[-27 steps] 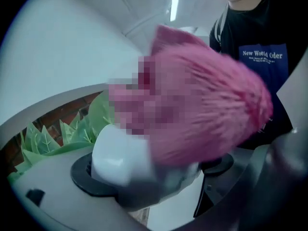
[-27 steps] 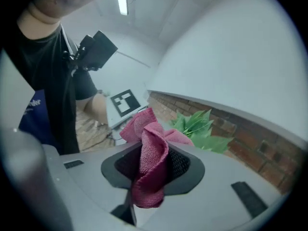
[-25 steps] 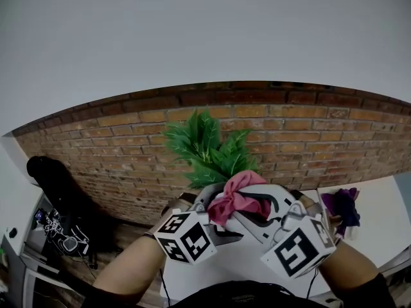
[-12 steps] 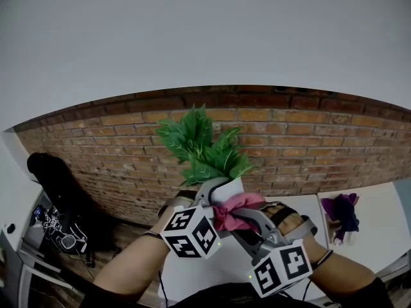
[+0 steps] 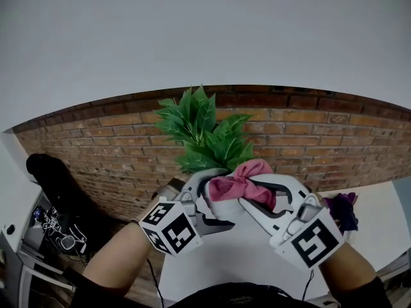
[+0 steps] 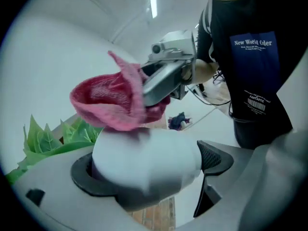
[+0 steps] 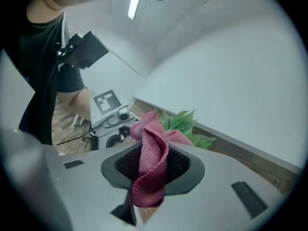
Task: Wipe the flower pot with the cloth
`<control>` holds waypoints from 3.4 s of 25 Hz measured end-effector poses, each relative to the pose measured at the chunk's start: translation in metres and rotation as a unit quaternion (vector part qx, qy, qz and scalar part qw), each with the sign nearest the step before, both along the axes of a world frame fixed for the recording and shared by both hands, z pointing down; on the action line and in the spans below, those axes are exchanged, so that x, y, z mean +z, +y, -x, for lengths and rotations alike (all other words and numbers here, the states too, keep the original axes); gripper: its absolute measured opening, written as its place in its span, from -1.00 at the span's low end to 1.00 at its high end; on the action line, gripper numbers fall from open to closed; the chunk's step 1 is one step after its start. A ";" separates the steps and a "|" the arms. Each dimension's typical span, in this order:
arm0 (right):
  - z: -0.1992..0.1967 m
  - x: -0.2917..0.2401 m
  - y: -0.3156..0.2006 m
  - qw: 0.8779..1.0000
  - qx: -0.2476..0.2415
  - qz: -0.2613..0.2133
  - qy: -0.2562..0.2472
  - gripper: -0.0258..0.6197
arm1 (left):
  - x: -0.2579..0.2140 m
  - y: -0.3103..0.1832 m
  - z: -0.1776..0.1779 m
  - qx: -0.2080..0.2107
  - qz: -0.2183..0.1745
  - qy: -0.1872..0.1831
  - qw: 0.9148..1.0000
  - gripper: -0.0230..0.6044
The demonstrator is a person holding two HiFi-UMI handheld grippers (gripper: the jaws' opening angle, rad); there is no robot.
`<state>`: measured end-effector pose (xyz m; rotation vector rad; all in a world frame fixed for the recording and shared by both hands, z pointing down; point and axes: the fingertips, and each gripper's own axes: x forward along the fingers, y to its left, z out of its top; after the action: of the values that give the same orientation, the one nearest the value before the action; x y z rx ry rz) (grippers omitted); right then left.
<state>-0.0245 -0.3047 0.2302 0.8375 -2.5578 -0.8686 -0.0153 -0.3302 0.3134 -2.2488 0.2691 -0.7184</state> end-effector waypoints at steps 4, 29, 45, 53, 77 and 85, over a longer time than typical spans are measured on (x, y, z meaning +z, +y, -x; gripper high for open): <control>0.002 0.001 -0.012 0.999 0.025 -0.009 0.020 -0.59 | -0.017 0.003 0.000 0.038 -0.014 0.027 0.999 0.78; -0.011 -0.045 0.053 0.969 -0.176 0.046 -0.169 -0.59 | -0.087 0.077 0.024 0.232 0.041 0.156 0.959 0.78; -0.033 -0.070 0.051 0.940 -0.215 0.080 -0.252 -0.60 | -0.117 0.103 0.027 0.281 0.080 0.225 0.929 0.78; -0.032 -0.046 0.066 0.916 -0.262 0.134 -0.274 -0.59 | -0.120 0.101 0.020 0.271 0.097 0.283 0.915 0.79; -0.009 -0.025 0.067 0.957 -0.221 0.105 -0.156 -0.59 | -0.043 0.072 -0.027 0.175 0.084 0.159 0.968 0.94; -0.040 -0.017 0.049 0.931 -0.217 0.173 -0.238 -0.59 | -0.058 0.062 -0.010 0.160 0.070 0.183 0.968 0.91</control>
<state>0.0152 -0.2556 0.2136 0.4092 -3.2681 -0.3049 -0.0051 -0.2686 0.2550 -2.4727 0.0265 -0.1533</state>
